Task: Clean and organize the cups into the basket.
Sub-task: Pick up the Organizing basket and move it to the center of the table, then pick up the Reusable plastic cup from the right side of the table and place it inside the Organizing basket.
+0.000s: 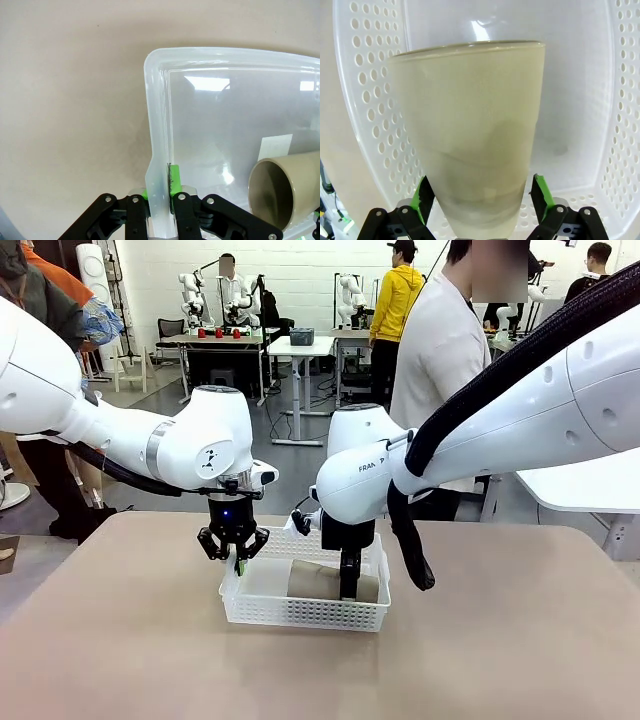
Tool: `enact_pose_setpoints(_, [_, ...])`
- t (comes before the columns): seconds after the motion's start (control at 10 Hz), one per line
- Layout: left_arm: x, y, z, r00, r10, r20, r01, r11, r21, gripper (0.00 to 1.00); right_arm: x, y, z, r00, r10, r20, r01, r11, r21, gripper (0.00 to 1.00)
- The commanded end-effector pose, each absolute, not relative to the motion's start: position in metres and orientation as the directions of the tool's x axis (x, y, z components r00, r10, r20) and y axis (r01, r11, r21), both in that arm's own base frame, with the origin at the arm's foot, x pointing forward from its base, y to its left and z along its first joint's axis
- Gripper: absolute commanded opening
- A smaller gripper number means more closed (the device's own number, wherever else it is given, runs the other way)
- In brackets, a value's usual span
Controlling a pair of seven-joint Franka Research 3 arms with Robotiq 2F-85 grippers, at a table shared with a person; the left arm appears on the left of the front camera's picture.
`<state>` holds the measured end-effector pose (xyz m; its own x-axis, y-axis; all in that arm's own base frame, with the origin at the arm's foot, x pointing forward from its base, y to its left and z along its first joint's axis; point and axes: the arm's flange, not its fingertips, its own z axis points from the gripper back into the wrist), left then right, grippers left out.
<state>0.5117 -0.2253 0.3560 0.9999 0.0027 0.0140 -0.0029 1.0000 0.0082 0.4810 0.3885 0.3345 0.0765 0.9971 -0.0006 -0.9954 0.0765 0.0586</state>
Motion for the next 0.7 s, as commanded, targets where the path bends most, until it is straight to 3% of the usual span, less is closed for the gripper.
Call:
enact_pose_setpoints(0.0, [0.512, -0.225, 0.357, 1.000, 0.003, 0.017, -0.003, 1.000, 0.008, 0.00, 0.478, 0.385, 0.345, 0.079, 0.996, 0.041, -0.994, 0.076, 0.080, 1.00])
enact_pose_setpoints(0.2, [0.512, -0.225, 0.357, 1.000, 0.003, 0.017, -0.003, 1.000, 0.008, 0.00, 0.475, 0.381, 0.371, 0.070, 0.993, 0.096, -0.993, 0.060, 0.103, 1.00])
enact_pose_setpoints(0.6, [0.512, -0.225, 0.357, 1.000, 0.003, 0.017, -0.003, 1.000, 0.008, 0.00, 0.467, 0.292, 0.475, 0.045, 0.865, 0.500, -0.995, -0.008, 0.104, 1.00])
